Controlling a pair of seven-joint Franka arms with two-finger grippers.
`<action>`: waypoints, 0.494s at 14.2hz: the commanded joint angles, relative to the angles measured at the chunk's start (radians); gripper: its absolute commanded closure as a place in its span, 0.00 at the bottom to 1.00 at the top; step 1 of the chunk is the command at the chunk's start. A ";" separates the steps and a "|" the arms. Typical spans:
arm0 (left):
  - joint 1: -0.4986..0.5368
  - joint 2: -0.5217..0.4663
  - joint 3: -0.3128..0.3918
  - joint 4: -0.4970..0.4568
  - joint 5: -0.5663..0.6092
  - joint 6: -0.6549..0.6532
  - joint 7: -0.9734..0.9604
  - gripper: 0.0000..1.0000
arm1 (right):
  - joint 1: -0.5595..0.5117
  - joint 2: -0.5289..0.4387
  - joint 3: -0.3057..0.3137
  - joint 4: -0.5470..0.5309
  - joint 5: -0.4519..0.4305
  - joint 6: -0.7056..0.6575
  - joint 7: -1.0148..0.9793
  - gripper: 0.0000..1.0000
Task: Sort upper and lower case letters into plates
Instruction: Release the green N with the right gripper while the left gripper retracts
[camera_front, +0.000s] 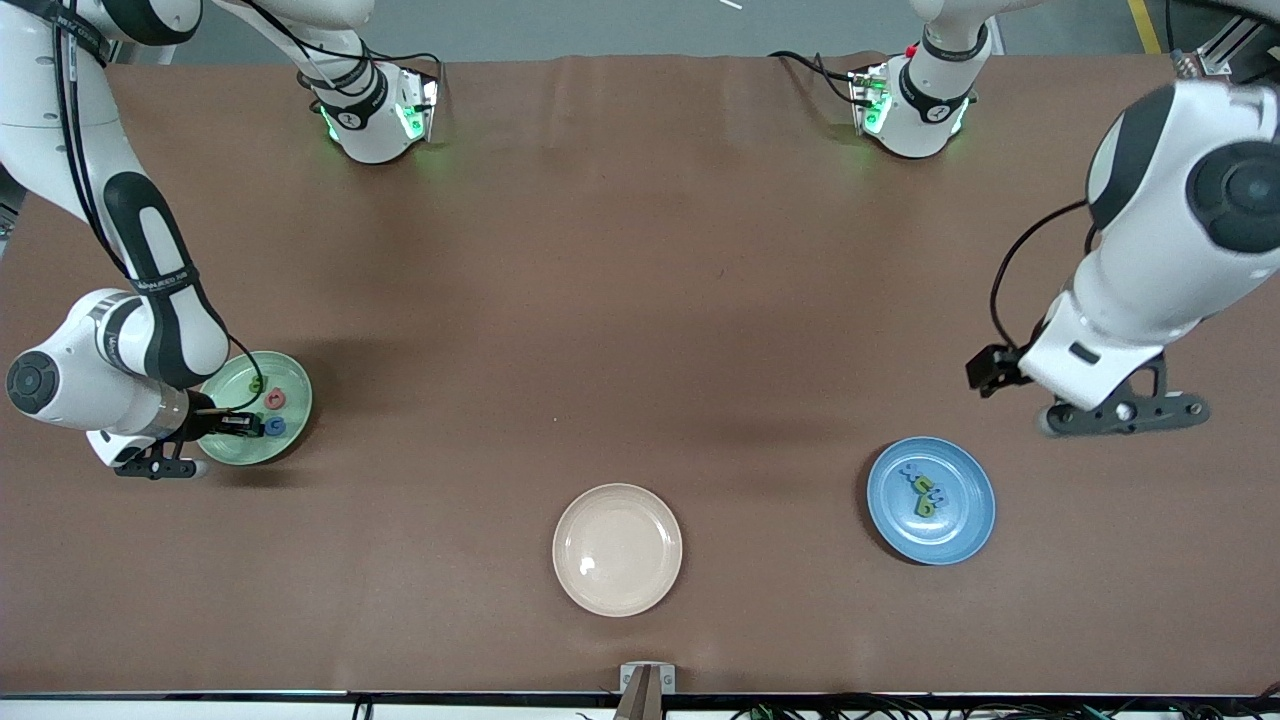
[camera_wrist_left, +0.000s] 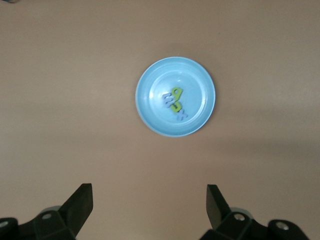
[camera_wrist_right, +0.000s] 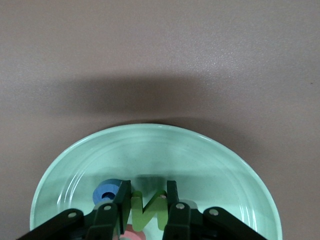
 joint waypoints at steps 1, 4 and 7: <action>0.003 -0.121 0.020 -0.028 -0.031 -0.069 0.079 0.00 | -0.011 -0.052 0.019 0.011 -0.003 -0.069 -0.001 0.00; -0.135 -0.234 0.248 -0.075 -0.132 -0.111 0.168 0.00 | 0.009 -0.216 0.022 0.010 -0.003 -0.286 0.047 0.00; -0.207 -0.304 0.381 -0.141 -0.229 -0.125 0.237 0.00 | 0.041 -0.365 0.022 0.005 -0.003 -0.460 0.137 0.00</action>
